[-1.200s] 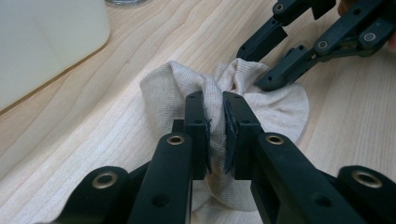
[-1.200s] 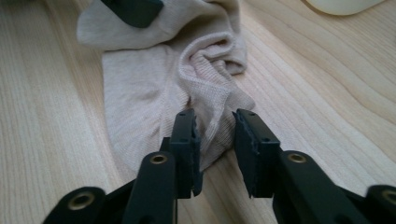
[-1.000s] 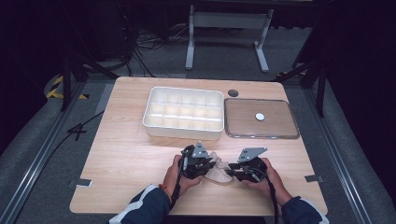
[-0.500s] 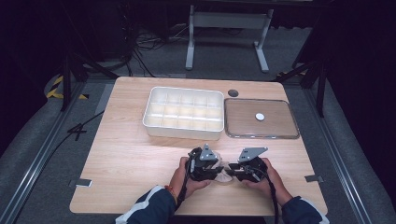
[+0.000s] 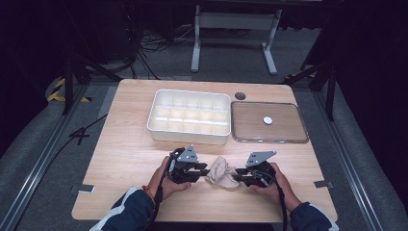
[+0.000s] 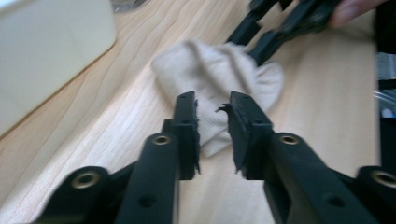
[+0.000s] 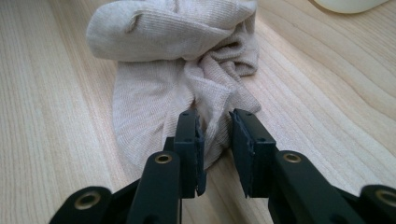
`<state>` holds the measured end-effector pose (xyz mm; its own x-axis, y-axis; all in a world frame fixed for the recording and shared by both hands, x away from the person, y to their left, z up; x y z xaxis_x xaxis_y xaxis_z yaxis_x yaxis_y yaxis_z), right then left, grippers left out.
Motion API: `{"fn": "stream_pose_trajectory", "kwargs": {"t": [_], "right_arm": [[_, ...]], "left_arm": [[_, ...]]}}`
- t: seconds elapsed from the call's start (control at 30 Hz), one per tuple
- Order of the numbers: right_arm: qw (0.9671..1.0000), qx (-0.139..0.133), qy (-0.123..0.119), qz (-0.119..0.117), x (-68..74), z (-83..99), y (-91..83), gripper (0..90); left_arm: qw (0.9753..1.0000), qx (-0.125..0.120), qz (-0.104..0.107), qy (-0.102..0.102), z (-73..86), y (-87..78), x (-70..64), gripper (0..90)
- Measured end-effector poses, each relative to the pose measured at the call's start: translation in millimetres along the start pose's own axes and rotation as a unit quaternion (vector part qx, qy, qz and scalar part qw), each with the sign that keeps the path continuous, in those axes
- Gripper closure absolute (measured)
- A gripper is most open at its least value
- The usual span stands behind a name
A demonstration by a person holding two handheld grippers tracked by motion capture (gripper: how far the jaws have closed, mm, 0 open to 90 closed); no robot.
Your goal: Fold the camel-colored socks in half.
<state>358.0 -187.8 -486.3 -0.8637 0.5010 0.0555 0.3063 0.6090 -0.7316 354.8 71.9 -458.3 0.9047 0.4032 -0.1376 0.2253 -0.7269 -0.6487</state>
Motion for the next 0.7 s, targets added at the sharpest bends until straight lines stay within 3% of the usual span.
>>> {"fn": "stream_pose_trajectory", "kwargs": {"t": [0.13,0.23,0.4,0.57,0.67,0.7], "right_arm": [[1.0,0.001,-0.002,0.001,0.3,-0.1,-0.1,72.6],[1.0,0.0,0.0,0.0,0.1,0.2,-0.1,72.8],[1.0,0.0,-0.002,-0.001,0.2,0.2,-0.1,72.8],[0.9999,0.004,-0.007,0.015,1.0,-1.5,-1.1,70.3],[0.9991,-0.034,-0.01,0.023,3.9,-10.0,-10.4,74.4],[0.9991,-0.034,-0.01,0.023,3.9,-10.0,-10.4,74.4]], "left_arm": [[0.9997,0.012,0.021,0.009,2.5,22.5,-2.0,82.1],[0.999,0.013,0.029,0.033,0.7,32.5,-10.0,83.0],[0.9986,0.028,0.029,0.035,2.4,42.2,-15.2,82.6],[0.9992,0.018,0.025,0.026,4.9,46.4,-16.6,82.4],[0.9992,0.018,0.024,0.025,5.0,46.6,-16.8,82.4],[0.9993,0.017,0.024,0.025,5.1,46.7,-16.9,82.4]]}}
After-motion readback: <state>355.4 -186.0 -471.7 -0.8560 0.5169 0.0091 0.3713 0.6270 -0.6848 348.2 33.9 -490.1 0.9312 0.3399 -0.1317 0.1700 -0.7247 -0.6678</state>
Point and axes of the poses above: each handheld gripper's, and its own axes: y roughly forward along the jaws, z roughly out of its underside, x roughly to its left, the point moved 2 cm from there along y, roughly forward along the jaws, and after that the axes turned 1 degree about z, right-handed, at the moved point
